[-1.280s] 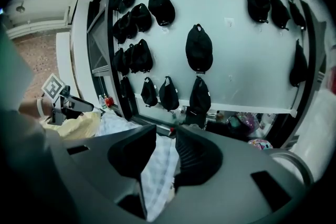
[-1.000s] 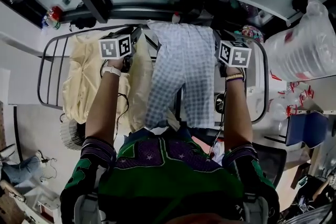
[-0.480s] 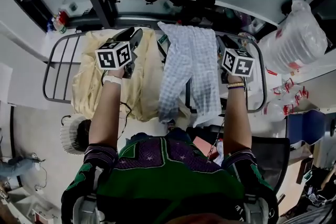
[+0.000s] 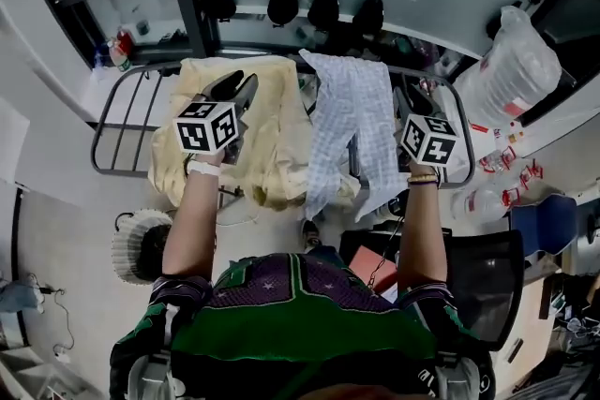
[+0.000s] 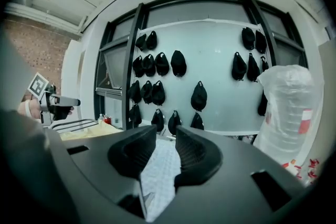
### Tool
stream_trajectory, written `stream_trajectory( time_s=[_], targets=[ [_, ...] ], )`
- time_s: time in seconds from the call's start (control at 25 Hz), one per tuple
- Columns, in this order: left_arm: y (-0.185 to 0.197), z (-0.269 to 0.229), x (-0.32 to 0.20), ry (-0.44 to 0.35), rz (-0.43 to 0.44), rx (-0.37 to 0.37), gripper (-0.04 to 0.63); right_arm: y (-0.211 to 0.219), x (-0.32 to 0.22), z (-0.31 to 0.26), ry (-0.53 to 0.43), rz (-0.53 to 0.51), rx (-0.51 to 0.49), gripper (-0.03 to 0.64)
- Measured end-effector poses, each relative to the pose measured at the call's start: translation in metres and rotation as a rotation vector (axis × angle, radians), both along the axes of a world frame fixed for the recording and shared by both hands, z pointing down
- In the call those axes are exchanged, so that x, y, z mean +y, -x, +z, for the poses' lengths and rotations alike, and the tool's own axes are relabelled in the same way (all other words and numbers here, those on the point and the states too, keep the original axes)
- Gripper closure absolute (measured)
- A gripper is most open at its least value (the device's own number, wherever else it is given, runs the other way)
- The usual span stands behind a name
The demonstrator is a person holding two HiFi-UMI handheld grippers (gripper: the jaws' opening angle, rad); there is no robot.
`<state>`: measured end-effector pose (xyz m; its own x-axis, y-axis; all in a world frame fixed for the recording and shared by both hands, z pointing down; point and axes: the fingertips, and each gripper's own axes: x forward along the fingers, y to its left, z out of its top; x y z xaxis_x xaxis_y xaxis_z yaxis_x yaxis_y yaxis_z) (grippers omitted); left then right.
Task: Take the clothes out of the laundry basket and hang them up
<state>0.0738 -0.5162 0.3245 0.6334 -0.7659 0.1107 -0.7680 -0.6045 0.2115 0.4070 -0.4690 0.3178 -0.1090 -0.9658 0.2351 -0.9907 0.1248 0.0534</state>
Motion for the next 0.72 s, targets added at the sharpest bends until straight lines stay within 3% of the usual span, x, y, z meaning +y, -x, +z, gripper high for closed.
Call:
stream_trajectory(
  time_s=[0.44,0.72],
  targets=[
    [0.074,-0.03,0.126,-0.097,0.008,-0.021,0.456,0.073,0.131,-0.017,-0.07,0.049,-0.064,0.505],
    [0.097,-0.061,0.192,-0.189,-0.006,0.01,0.46,0.106,0.185,-0.047,-0.163,-0.014,-0.101,0.505]
  ],
)
